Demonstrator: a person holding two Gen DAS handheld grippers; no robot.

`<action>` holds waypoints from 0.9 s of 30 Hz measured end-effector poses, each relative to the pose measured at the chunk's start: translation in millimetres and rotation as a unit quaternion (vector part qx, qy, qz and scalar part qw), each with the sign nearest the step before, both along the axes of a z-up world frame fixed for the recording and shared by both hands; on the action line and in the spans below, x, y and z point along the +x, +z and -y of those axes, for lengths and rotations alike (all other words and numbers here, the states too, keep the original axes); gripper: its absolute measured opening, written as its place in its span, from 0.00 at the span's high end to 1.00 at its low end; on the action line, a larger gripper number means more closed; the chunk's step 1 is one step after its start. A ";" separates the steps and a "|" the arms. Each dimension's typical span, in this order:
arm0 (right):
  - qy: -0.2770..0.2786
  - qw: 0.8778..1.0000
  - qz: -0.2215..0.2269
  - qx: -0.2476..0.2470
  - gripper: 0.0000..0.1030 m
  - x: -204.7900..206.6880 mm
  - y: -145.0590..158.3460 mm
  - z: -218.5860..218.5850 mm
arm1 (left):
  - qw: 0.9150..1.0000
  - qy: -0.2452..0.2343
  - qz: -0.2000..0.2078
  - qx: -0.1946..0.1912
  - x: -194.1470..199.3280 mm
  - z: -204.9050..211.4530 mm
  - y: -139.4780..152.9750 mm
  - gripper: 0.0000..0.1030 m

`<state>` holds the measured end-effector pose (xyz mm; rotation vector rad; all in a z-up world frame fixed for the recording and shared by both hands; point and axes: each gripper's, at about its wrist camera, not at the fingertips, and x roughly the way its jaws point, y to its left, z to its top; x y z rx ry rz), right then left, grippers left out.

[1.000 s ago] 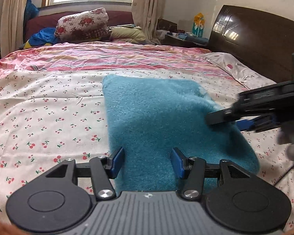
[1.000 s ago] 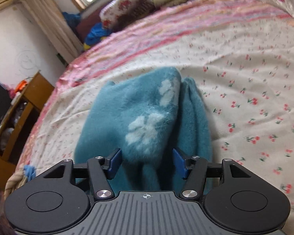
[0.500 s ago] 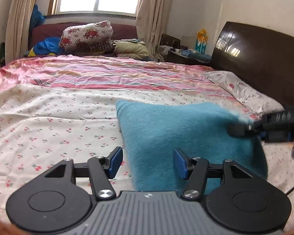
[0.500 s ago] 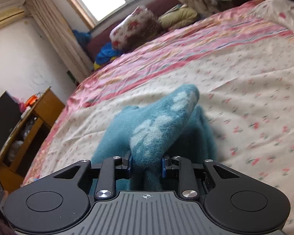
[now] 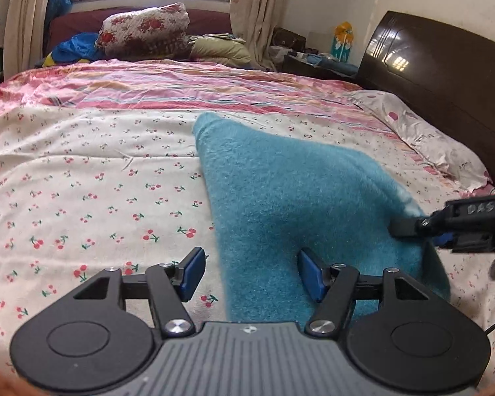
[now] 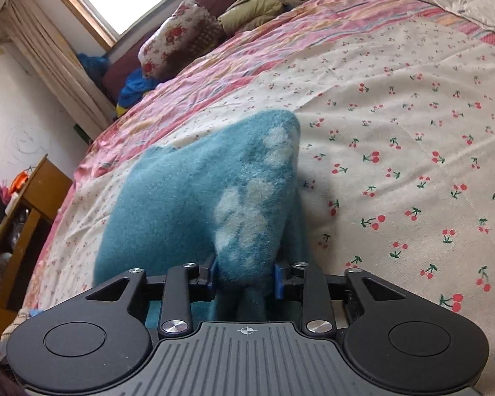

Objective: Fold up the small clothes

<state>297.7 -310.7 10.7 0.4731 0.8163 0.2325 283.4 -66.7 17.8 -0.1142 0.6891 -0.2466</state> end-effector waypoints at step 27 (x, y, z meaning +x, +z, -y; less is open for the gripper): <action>0.015 0.984 0.052 -0.168 0.71 37.8 17.7 -53.6 | 0.999 0.000 0.003 0.033 4.9 7.7 29.8 0.34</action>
